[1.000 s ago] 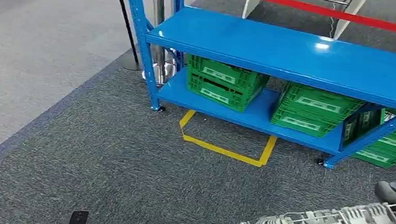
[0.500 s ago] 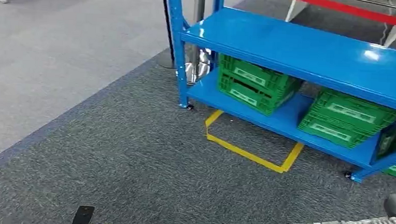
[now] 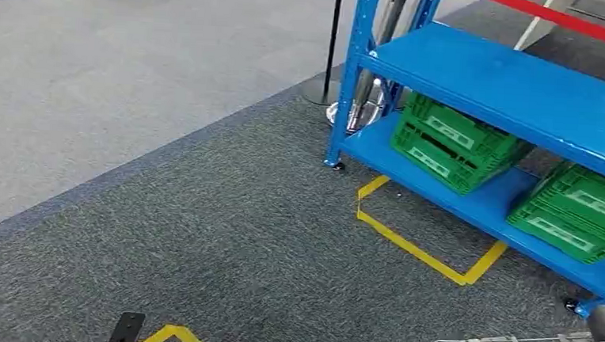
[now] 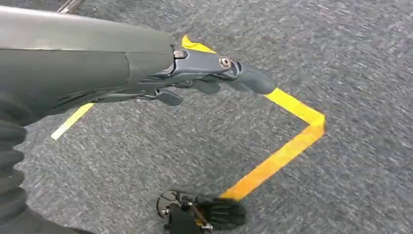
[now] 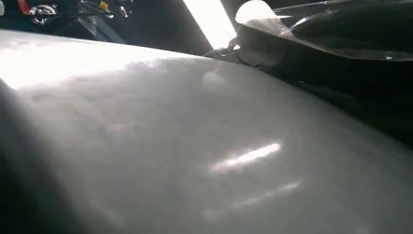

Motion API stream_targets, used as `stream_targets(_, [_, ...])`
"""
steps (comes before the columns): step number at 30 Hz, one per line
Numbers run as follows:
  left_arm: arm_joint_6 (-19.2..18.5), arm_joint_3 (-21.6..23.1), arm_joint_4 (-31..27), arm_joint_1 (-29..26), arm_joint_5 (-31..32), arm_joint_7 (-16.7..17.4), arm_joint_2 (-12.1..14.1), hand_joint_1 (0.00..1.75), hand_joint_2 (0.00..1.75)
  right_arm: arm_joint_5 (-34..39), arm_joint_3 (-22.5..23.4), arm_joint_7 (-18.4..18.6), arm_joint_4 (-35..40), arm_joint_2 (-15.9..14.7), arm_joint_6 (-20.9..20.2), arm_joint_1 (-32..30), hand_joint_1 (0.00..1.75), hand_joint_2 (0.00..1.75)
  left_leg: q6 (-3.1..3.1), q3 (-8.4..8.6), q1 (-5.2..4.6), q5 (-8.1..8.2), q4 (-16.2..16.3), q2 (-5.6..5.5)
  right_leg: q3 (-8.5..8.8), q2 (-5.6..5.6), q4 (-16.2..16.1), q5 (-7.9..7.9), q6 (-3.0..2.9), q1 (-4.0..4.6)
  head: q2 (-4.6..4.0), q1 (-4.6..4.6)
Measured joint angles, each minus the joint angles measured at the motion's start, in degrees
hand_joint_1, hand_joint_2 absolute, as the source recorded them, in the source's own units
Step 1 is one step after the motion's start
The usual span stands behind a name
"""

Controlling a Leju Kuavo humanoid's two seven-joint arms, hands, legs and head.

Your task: Take the parts from the cabinet and place them on the table.

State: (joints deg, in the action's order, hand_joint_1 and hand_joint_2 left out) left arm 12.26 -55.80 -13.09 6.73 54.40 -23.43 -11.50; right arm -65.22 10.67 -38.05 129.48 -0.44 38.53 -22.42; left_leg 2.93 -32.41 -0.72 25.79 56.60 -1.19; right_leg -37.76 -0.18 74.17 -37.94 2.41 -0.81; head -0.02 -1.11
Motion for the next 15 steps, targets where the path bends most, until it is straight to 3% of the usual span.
stream_targets(1, [0.0,0.0,0.0,0.0,0.0,0.0,0.0,0.0,1.75,-0.1,0.0,0.0,0.0,0.1,0.0,0.1,1.75,1.75,-0.07,-0.06,-0.01,-0.05,0.1,-0.85,0.6,0.06,-1.1,1.39,-0.06,0.01,0.0,-0.05])
stream_targets(3, [0.0,0.0,0.0,0.1,-0.1,-0.1,0.2,0.0,1.75,0.0,-0.2,0.0,0.0,0.2,0.0,0.4,1.75,1.75,-0.22,-0.05,0.0,-0.13,0.3,-2.46,4.58,0.65,-9.1,6.34,-0.31,-0.07,0.0,0.0])
stream_targets(4, [0.0,0.0,0.0,0.2,-0.1,-0.1,0.2,0.0,1.75,0.1,-0.4,0.0,0.0,0.2,0.0,0.5,1.75,1.75,-0.28,-0.06,0.01,-0.15,0.5,-3.16,6.84,2.12,-13.8,8.63,-0.5,-0.19,0.0,0.02])
stream_targets(5, [0.0,0.0,0.0,0.2,-0.1,-0.1,0.2,0.0,1.75,0.0,-0.6,0.0,0.0,0.3,0.0,0.6,1.75,1.75,-0.63,-0.44,-0.06,-0.22,0.6,-3.77,7.98,5.61,-15.8,8.12,-0.7,-0.43,0.0,0.0])
stream_targets(6, [0.1,0.0,0.0,0.5,-0.3,-0.1,0.3,0.0,1.75,0.0,-0.8,0.0,0.1,0.4,0.0,0.4,1.75,1.75,-1.0,-1.14,-0.18,-0.33,1.4,-4.51,8.18,5.84,-17.5,7.9,-0.76,-0.65,0.0,-0.16])
stream_targets(8, [0.3,0.0,0.0,0.3,-0.6,-0.2,0.4,0.0,1.75,-0.4,-1.3,0.0,0.2,0.4,0.0,0.9,1.75,1.75,-1.92,-2.16,0.33,-0.92,1.3,-5.84,8.24,4.69,-16.8,7.73,-1.02,-0.21,0.0,-0.09])
stream_targets(9, [0.5,0.0,0.0,0.1,-0.7,-0.2,0.4,0.0,1.75,-0.5,-1.7,0.0,0.2,0.4,0.0,1.2,1.75,1.75,-2.35,-2.32,0.3,-1.18,1.3,-6.51,8.21,3.98,-17.0,8.04,-1.44,-0.24,0.0,-0.05])
stream_targets(10, [0.6,0.0,0.0,-0.1,-0.7,-0.3,0.6,0.0,1.75,-0.4,-2.1,0.0,0.3,0.4,0.0,1.6,1.75,1.75,-2.54,-2.48,0.21,-0.63,1.8,-5.55,8.37,2.91,-17.3,8.32,-1.84,-0.73,0.0,-0.09])
stream_targets(11, [0.6,0.0,0.0,-0.2,-0.7,-0.5,0.4,0.0,1.75,-0.2,-2.6,0.0,0.6,0.4,0.0,1.8,1.75,1.75,-3.08,-3.11,-0.15,0.79,3.5,-2.31,8.48,2.17,-17.4,8.31,-1.95,-0.68,0.0,-0.65])
stream_targets(12, [0.6,0.0,0.0,-0.1,-0.9,-0.5,0.4,0.0,1.75,-0.1,-2.8,0.0,0.9,0.4,0.0,1.8,1.75,1.75,-3.57,-4.75,0.1,3.08,7.2,-0.52,8.54,1.08,-17.4,8.25,-2.17,-0.54,0.0,-1.07])
stream_targets(14, [0.5,0.0,0.0,-0.1,-1.0,-0.6,0.4,0.0,1.75,0.0,-3.3,0.0,1.1,0.4,0.0,2.1,1.75,1.75,-4.07,-8.6,0.6,7.13,16.0,0.52,8.51,-0.85,-17.4,8.16,-2.29,-0.34,0.0,-1.01])
stream_targets(15, [0.5,0.0,0.0,-0.3,-1.1,-0.6,0.3,0.0,1.75,0.0,-3.5,0.0,1.1,0.5,0.0,2.4,1.75,1.75,-4.23,-9.7,0.74,7.89,18.8,0.63,8.5,-1.71,-17.4,8.13,-2.31,-0.33,0.0,-1.07])
